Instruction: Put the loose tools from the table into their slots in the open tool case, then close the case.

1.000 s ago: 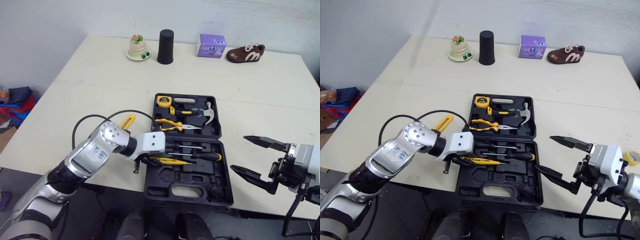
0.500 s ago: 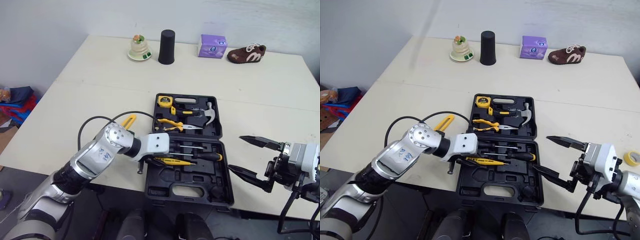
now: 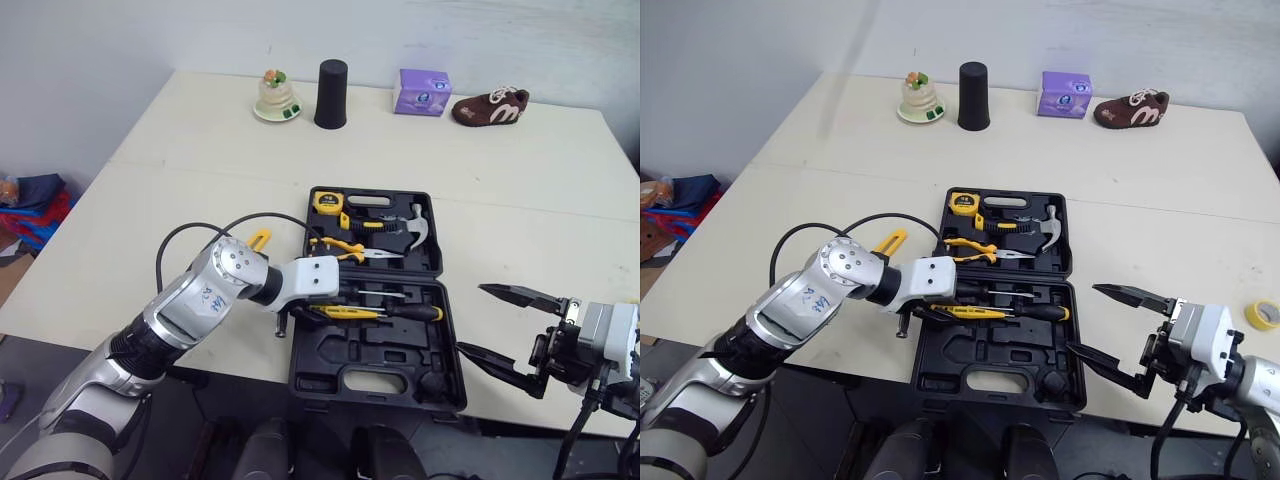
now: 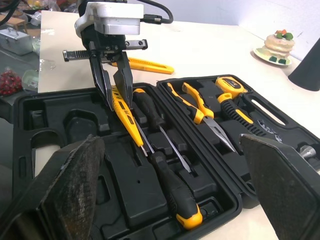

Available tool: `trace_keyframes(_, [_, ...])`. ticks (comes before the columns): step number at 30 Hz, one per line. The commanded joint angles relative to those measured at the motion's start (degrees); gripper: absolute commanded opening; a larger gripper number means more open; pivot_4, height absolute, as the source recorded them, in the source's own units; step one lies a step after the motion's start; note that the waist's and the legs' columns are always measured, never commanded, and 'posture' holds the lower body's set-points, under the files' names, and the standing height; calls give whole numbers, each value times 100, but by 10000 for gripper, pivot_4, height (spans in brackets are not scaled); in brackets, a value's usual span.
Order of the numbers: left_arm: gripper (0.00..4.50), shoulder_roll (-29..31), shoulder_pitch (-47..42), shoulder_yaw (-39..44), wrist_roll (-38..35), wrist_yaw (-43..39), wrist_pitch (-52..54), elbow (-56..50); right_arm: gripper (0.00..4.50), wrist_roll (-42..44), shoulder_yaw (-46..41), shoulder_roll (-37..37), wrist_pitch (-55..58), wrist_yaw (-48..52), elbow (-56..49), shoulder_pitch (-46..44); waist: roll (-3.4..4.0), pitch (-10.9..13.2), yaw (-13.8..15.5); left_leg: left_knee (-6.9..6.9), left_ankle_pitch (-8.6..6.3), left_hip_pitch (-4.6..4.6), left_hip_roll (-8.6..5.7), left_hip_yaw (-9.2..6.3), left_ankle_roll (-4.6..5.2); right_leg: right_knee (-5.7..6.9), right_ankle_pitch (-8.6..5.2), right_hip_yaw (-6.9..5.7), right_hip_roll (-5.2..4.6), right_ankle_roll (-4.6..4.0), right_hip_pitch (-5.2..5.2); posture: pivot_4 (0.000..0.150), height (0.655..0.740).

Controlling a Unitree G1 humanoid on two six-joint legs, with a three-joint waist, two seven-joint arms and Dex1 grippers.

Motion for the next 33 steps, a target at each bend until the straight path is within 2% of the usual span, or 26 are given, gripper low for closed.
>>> trace_keyframes(1, [5097, 171, -29, -179, -19, -269, 131, -313, 45000, 1, -22, 81, -270, 156, 80, 75, 0, 0, 0, -1, 0, 0, 0, 0, 0, 0, 0, 0, 0, 0, 0, 1500, 7341])
trace_keyframes(21, [5097, -68, -137, -159, 240, 78, 34, 155, 45000, -31, -57, 196, -730, 458, 377, 305, 0, 0, 8, 7, 0, 3, 0, -1, 1, 4, 0, 1, -1, 0, 5, 1500, 7341])
trace_keyframes(33, [5097, 122, -104, -197, 249, -142, -94, 156, 45000, -32, -32, 235, -859, 449, 396, 415, 1, 0, -9, 13, 0, 4, 1, -2, 1, 15, 0, 3, -1, 0, 3, 1500, 7341])
